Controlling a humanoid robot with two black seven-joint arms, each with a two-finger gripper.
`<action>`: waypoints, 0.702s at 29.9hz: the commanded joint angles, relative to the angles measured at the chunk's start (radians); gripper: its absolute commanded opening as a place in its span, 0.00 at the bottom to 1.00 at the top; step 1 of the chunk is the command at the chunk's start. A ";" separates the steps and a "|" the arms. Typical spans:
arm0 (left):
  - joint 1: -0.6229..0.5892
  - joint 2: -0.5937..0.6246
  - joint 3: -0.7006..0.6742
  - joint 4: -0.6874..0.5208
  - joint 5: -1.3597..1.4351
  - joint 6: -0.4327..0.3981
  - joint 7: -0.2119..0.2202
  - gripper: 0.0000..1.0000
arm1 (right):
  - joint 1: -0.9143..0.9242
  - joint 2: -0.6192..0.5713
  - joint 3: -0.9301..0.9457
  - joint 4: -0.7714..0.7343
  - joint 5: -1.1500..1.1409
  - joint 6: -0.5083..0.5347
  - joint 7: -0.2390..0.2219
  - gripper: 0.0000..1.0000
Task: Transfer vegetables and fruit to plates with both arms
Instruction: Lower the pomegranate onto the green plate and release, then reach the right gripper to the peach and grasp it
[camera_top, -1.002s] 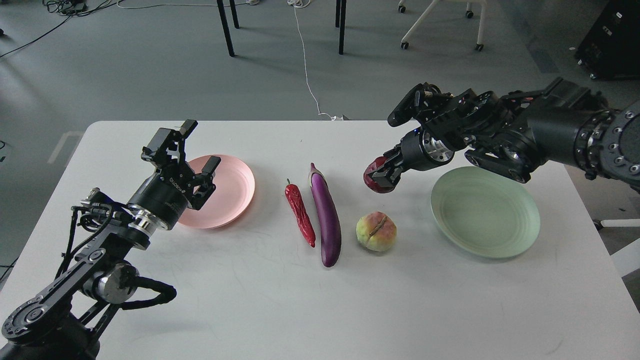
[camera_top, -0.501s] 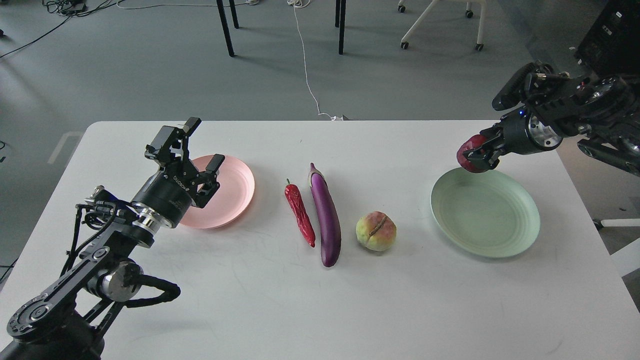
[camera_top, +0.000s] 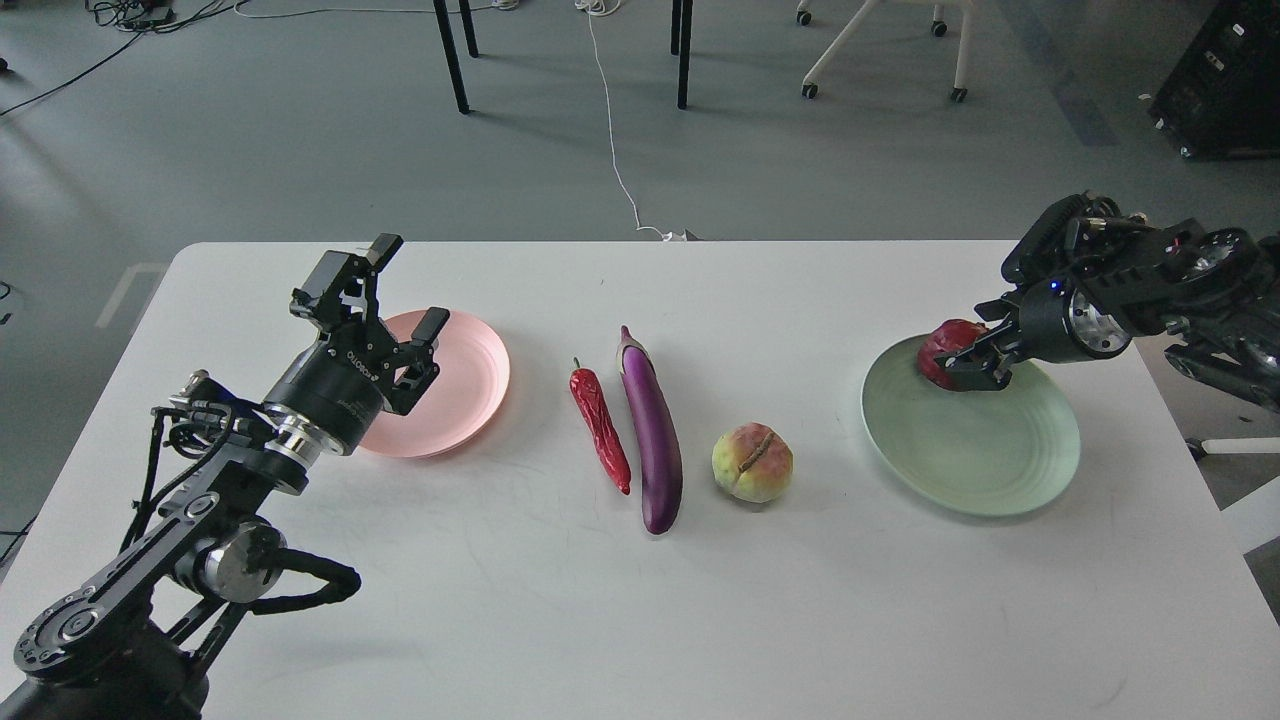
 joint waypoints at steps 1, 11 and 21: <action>0.000 0.000 0.001 0.000 0.000 0.001 0.001 0.98 | 0.034 0.001 0.005 0.025 0.004 -0.009 0.000 0.96; 0.001 0.002 0.003 0.000 0.000 -0.001 0.001 0.98 | 0.269 0.104 0.005 0.385 0.199 0.003 0.000 0.96; 0.006 0.019 0.001 -0.009 0.000 -0.001 0.001 0.98 | 0.226 0.282 -0.046 0.392 0.228 0.003 0.000 0.95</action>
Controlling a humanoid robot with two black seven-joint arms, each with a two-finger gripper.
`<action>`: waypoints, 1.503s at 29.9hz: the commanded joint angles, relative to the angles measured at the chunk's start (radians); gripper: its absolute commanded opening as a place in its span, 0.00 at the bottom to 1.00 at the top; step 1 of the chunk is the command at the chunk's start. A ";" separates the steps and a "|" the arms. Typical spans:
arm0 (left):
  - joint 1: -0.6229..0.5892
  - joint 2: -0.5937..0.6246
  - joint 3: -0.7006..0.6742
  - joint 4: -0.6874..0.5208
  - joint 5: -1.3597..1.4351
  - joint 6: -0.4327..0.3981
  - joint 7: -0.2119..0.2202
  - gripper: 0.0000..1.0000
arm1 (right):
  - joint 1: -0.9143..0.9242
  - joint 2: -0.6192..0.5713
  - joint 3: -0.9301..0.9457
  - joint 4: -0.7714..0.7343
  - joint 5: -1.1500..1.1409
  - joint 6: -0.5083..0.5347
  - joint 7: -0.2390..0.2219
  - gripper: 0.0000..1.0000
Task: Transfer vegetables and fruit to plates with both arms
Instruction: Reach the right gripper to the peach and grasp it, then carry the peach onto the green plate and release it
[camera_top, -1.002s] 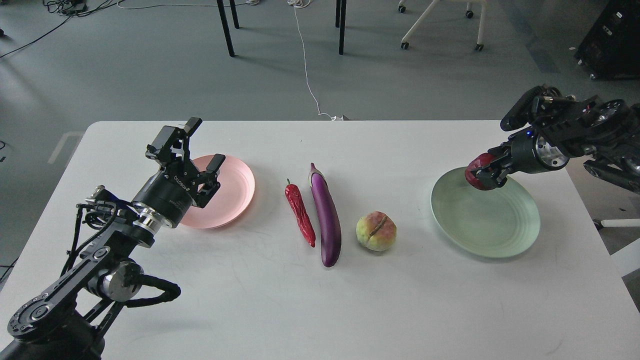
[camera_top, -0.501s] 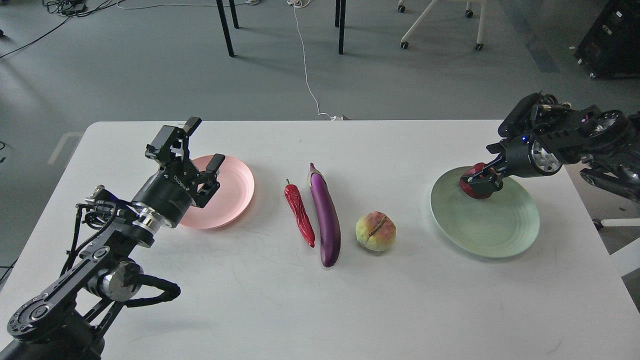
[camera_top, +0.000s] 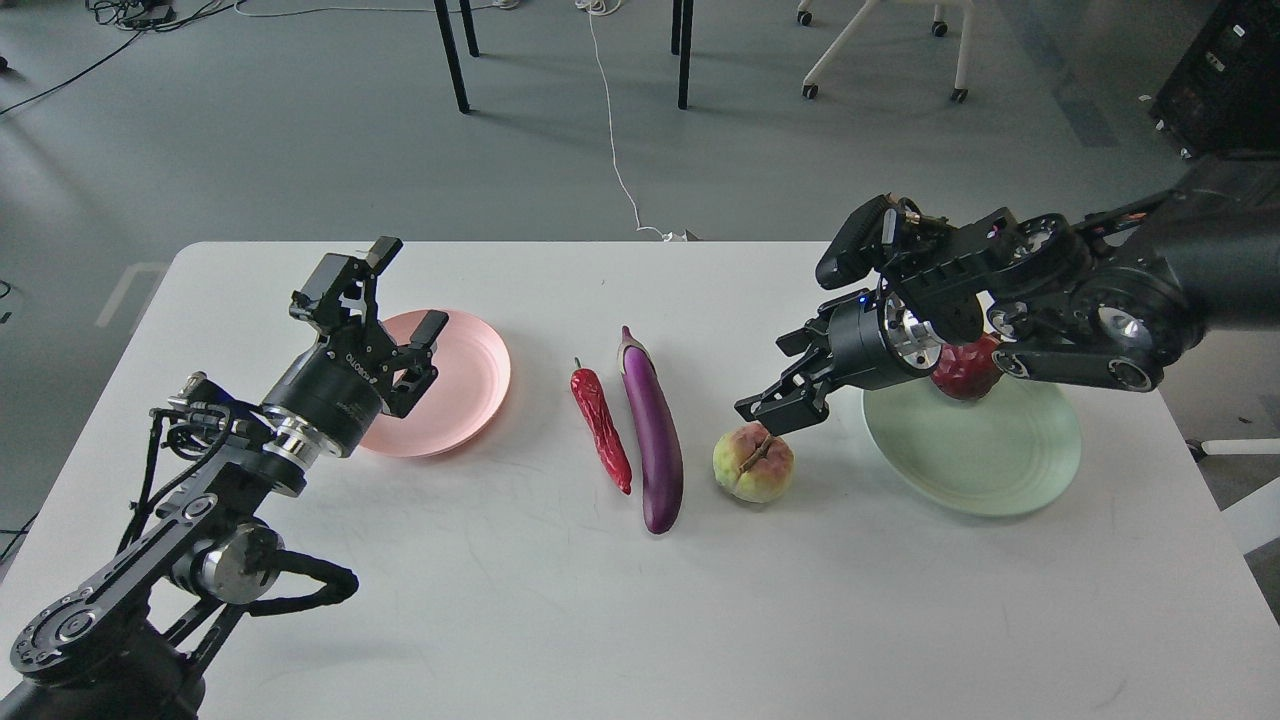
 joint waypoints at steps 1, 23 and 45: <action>0.002 0.012 0.000 -0.005 0.000 0.000 0.000 0.98 | -0.022 0.041 -0.008 -0.002 0.000 0.000 0.000 0.95; 0.008 0.038 0.000 -0.024 0.000 -0.002 0.000 0.98 | -0.092 0.133 -0.065 -0.100 0.008 -0.005 0.000 0.37; -0.001 0.035 0.009 -0.025 0.002 -0.003 0.002 0.98 | -0.023 -0.342 -0.108 -0.039 -0.202 0.001 0.000 0.39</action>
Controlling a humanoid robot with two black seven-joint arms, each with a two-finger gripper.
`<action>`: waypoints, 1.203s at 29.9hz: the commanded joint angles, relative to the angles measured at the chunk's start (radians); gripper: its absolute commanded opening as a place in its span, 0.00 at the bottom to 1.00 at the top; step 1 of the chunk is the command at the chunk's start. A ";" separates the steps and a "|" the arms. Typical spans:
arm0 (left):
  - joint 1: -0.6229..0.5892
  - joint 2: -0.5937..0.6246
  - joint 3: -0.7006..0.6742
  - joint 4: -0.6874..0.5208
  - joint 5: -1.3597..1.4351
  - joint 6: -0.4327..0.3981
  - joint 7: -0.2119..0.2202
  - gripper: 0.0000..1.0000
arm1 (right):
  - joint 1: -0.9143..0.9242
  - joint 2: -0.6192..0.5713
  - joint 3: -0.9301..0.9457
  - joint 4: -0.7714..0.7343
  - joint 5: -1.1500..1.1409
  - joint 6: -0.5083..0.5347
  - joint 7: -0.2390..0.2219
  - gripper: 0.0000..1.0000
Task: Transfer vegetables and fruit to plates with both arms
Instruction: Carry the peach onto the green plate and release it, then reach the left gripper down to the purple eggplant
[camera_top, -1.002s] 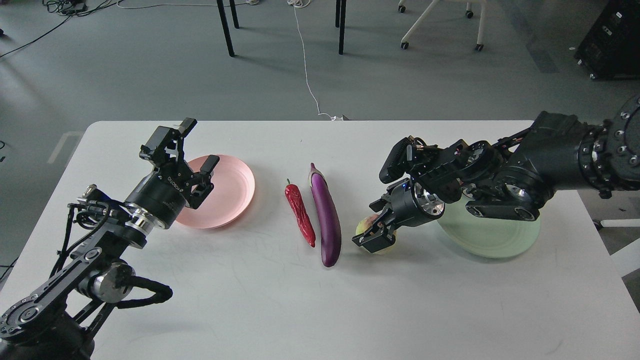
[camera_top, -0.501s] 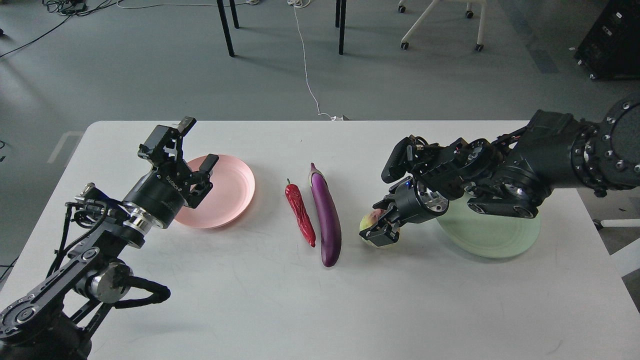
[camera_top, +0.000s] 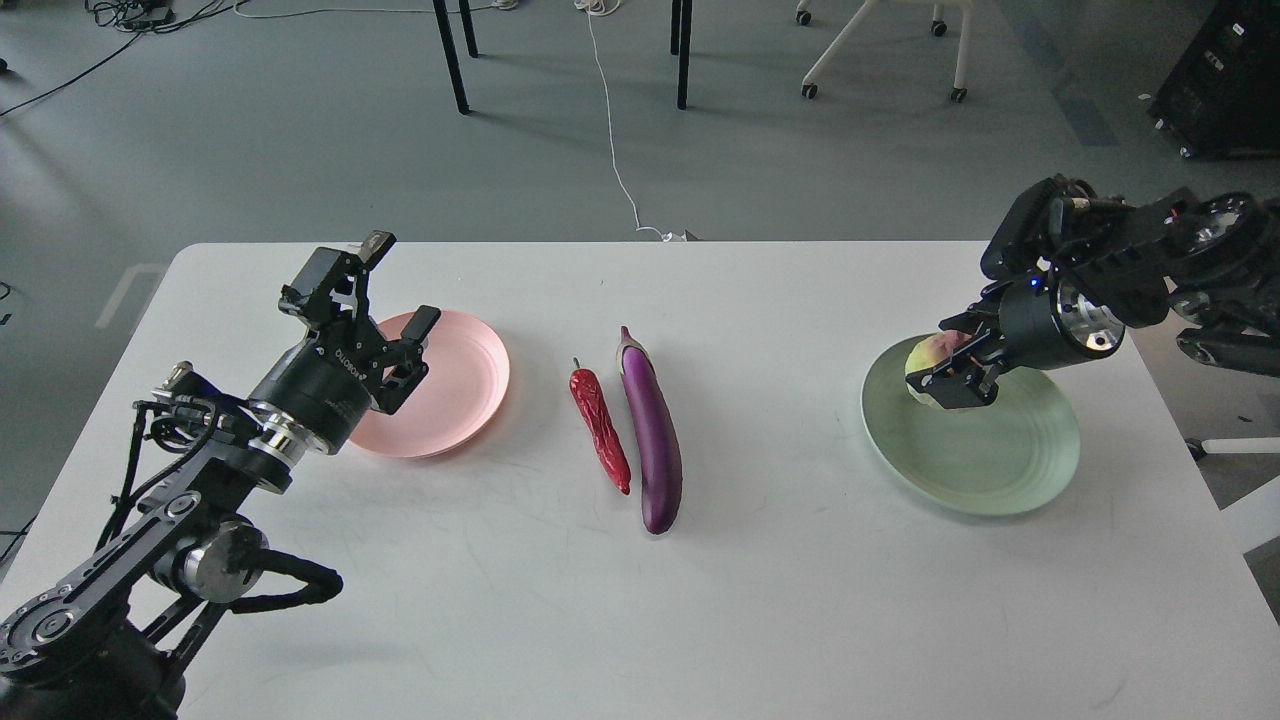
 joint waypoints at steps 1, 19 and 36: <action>-0.001 0.000 0.001 -0.001 0.001 0.000 0.000 0.98 | -0.054 -0.049 -0.001 -0.007 0.003 0.000 0.000 0.44; -0.067 0.036 0.006 0.000 0.122 -0.034 -0.008 0.98 | -0.280 -0.231 0.512 -0.019 0.450 0.036 0.000 0.96; -0.470 0.037 0.421 0.098 0.882 -0.067 -0.032 0.98 | -0.929 -0.164 1.268 -0.195 1.472 0.464 0.000 0.96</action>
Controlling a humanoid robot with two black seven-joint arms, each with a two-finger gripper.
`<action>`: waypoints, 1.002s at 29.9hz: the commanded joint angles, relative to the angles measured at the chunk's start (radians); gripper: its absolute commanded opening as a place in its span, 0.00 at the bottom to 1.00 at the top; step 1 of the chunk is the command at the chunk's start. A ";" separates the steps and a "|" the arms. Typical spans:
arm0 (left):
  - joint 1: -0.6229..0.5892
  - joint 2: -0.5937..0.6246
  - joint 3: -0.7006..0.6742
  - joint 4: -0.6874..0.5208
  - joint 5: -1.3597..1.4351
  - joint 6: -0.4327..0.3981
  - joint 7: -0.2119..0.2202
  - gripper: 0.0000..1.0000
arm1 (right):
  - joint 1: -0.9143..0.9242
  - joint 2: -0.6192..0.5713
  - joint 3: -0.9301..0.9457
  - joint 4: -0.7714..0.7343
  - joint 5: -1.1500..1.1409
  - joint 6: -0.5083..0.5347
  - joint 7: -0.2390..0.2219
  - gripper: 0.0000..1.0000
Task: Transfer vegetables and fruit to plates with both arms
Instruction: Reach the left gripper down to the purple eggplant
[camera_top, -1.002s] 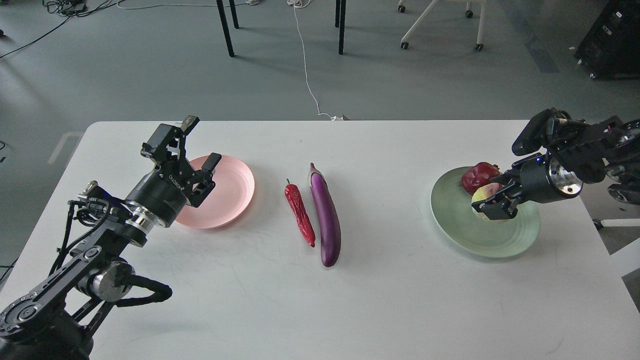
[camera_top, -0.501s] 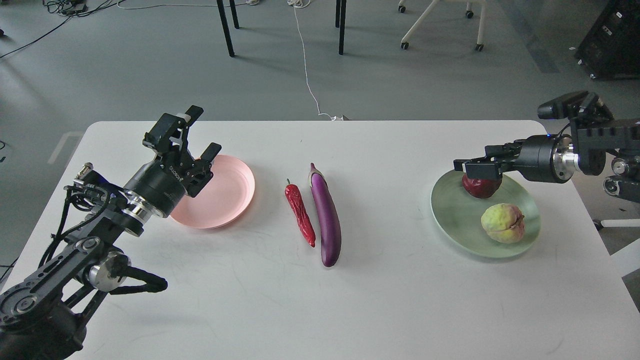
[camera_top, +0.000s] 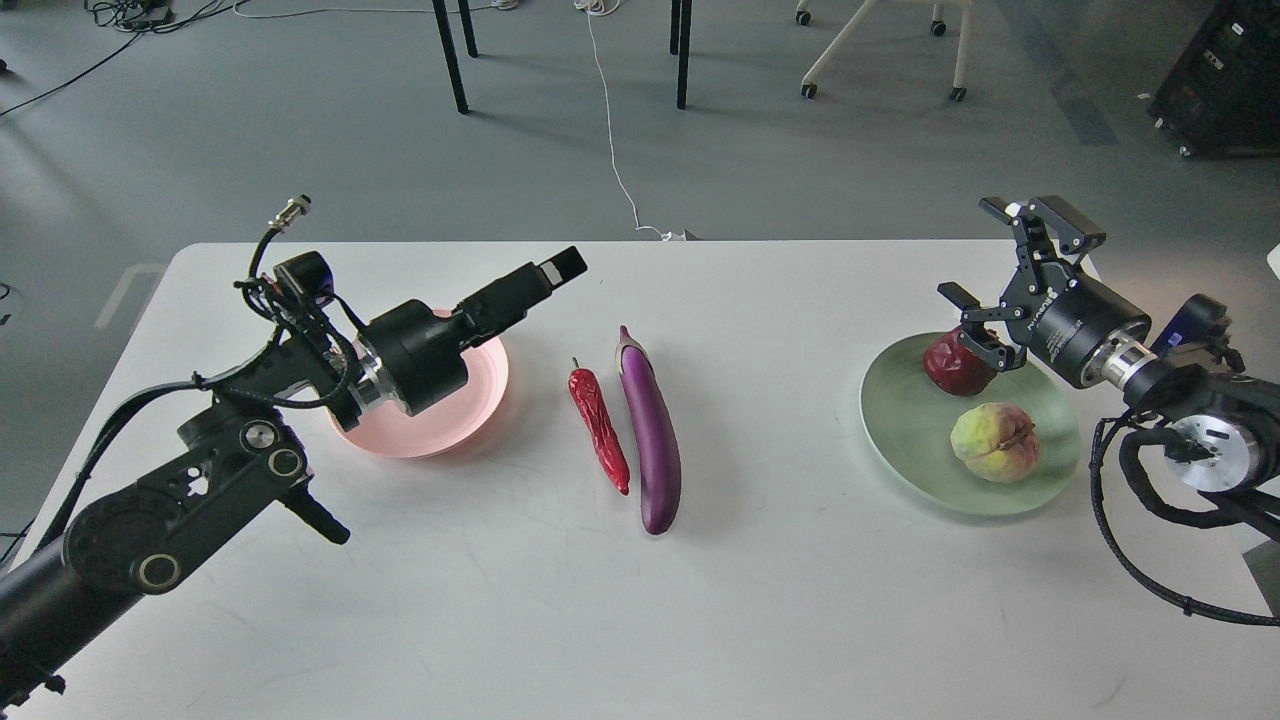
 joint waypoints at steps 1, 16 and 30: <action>-0.177 -0.012 0.197 0.096 0.136 0.003 0.014 0.98 | -0.089 0.030 0.113 -0.068 0.022 0.071 0.000 0.96; -0.466 -0.227 0.579 0.512 0.159 -0.017 0.084 0.98 | -0.158 0.010 0.159 -0.072 0.034 0.080 0.000 0.96; -0.493 -0.314 0.575 0.557 -0.040 -0.233 0.339 0.98 | -0.160 -0.006 0.159 -0.075 0.034 0.116 0.000 0.96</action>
